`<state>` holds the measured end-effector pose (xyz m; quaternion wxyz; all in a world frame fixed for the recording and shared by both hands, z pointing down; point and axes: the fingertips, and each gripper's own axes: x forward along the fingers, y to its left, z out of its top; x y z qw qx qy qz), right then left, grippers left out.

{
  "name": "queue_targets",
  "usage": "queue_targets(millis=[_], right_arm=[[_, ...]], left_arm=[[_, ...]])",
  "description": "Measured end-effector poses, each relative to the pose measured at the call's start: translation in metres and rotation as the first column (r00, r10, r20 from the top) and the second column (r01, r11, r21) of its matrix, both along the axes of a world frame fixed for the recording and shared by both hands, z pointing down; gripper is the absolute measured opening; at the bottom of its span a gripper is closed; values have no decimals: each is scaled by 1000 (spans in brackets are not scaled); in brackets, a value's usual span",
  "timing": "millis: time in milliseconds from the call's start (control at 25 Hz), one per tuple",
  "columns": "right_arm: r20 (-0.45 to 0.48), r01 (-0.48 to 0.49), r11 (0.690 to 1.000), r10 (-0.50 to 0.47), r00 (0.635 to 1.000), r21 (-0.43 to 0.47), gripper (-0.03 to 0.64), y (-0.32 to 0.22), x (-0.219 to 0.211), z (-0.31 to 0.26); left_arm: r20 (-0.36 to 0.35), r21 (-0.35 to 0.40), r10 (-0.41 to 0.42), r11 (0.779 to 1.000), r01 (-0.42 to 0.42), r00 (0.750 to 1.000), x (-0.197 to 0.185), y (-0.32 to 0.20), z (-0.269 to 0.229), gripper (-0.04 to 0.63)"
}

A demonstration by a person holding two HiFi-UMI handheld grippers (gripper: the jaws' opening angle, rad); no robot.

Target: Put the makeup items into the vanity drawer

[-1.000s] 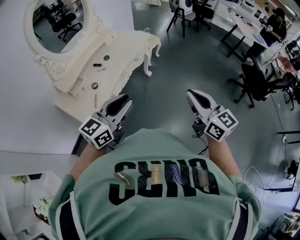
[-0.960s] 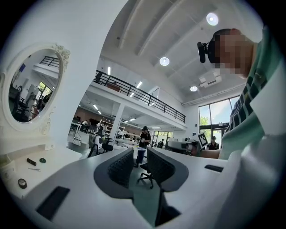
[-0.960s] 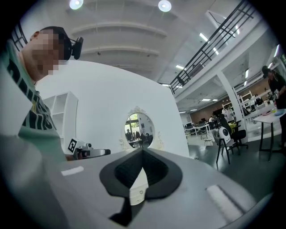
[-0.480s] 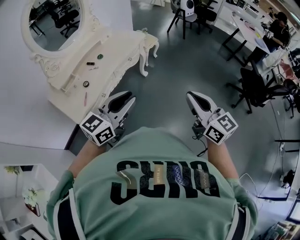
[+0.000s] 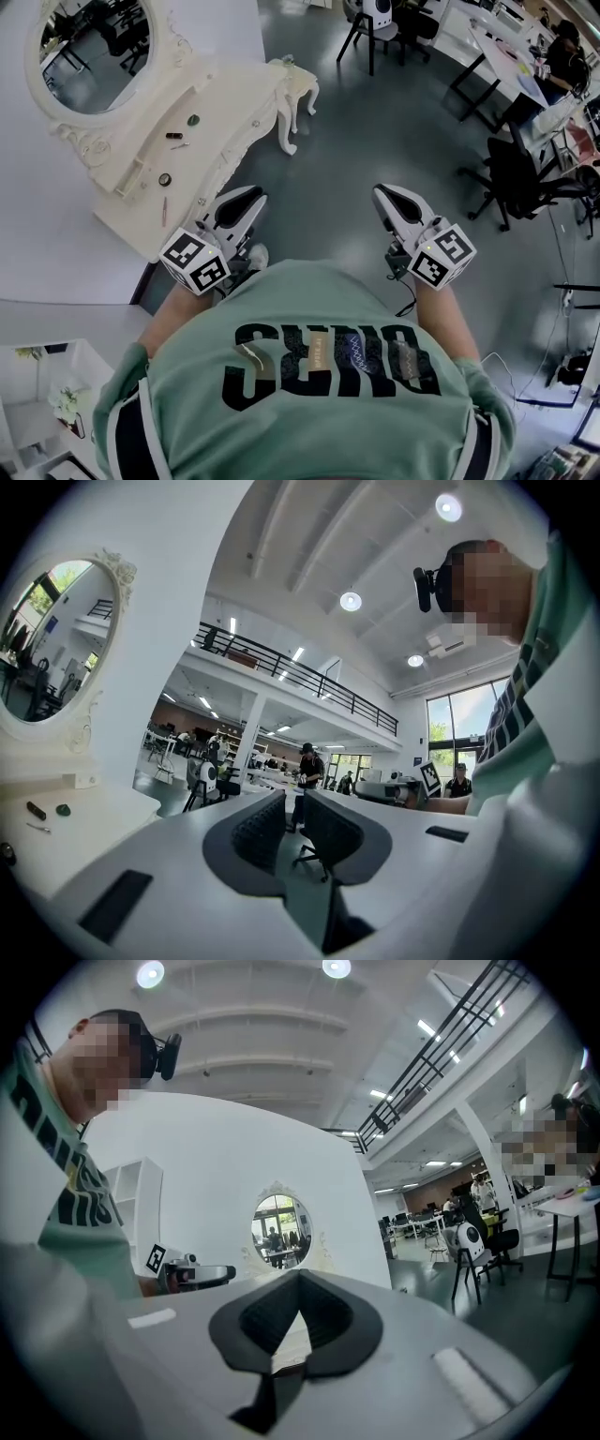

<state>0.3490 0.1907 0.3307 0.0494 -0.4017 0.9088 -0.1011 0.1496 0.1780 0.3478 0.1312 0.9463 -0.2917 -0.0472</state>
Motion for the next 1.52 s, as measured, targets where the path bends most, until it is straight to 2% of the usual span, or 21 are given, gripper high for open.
queue_targets(millis=[160,280,400,560,720,960,1160,1400,1520], right_arm=[[-25,-25,1000,25,999,-7,8,-54,-19,9],[-48,-64,998,64,997,1,8,-111,-39,10],[-44,-98,995,98,994,-9,8,-169,-61,5],[-34,-134,991,134,990,9,8,-238,-87,-9],[-30,-156,988,156,987,10,8,-291,-98,-11],[-24,-124,992,123,992,-26,8,-333,-78,-2],[-13,-39,999,38,999,-18,8,-358,-45,-3],[-9,74,997,-74,997,-18,8,-379,-13,-8],[-17,104,994,-105,994,-22,8,-379,-8,-4]], left_arm=[[-23,-12,13,1000,-14,1000,-20,-62,15,33],[-21,15,52,999,-52,998,-36,-125,20,5],[-19,24,106,994,-106,994,-48,-190,15,3],[20,50,186,981,-187,982,-63,-256,5,3],[28,32,211,977,-212,977,-72,-308,11,3],[18,7,152,988,-152,988,-64,-345,17,3],[18,12,20,1000,-21,1000,-45,-360,18,3],[-21,12,-120,993,120,993,-23,-361,10,3],[-36,14,-160,987,161,986,-21,-353,14,3]])
